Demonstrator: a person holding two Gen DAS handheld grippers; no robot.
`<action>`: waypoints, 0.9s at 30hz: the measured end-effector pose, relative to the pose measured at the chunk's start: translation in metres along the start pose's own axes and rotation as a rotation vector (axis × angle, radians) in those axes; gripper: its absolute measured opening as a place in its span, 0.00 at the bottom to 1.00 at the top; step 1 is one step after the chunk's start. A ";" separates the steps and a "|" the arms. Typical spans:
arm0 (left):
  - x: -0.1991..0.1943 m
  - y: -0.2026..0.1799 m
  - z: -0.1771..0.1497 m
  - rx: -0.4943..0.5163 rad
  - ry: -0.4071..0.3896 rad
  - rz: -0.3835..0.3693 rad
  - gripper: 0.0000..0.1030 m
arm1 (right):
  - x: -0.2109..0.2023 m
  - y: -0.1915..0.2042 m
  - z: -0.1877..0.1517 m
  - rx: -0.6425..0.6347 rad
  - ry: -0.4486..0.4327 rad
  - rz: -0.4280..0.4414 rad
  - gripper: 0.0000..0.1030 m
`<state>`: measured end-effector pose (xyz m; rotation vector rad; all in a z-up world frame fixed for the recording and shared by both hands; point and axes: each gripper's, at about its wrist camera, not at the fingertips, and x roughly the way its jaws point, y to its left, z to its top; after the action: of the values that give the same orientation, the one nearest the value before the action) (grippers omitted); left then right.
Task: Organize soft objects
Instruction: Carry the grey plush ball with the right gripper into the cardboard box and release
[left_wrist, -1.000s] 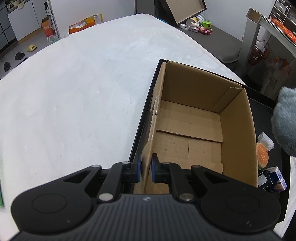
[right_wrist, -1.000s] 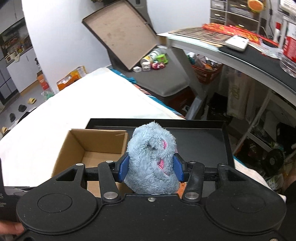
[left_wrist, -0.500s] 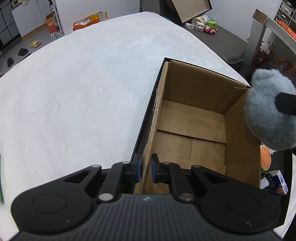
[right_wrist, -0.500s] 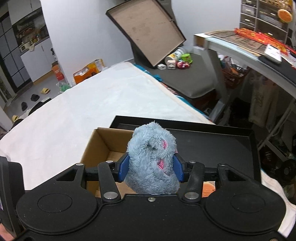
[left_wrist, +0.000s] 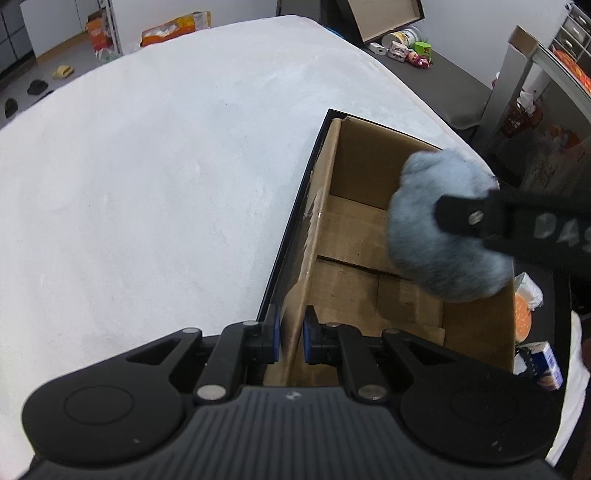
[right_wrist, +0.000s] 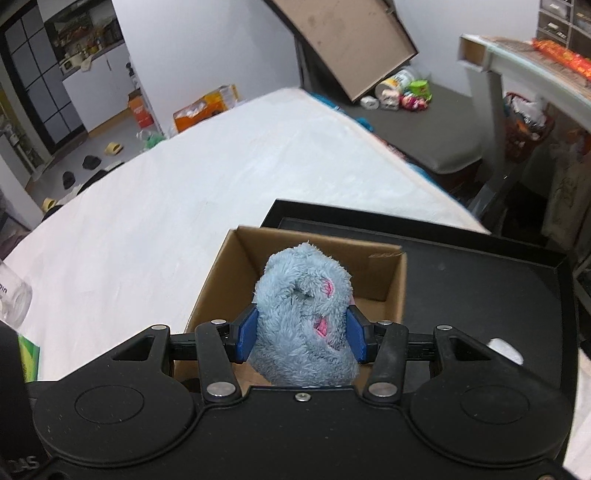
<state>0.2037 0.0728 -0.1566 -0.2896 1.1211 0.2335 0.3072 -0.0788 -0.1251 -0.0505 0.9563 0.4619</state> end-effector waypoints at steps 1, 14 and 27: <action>0.000 0.002 0.001 -0.011 0.004 -0.006 0.10 | 0.003 0.002 -0.001 -0.003 0.009 0.003 0.47; 0.004 0.008 0.004 -0.017 0.014 -0.023 0.11 | 0.026 0.013 0.005 -0.033 0.084 0.024 0.54; 0.007 0.001 0.000 0.004 0.040 0.001 0.13 | 0.000 -0.009 -0.004 0.019 0.072 0.043 0.53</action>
<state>0.2057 0.0741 -0.1628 -0.2912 1.1616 0.2269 0.3078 -0.0877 -0.1288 -0.0291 1.0341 0.4932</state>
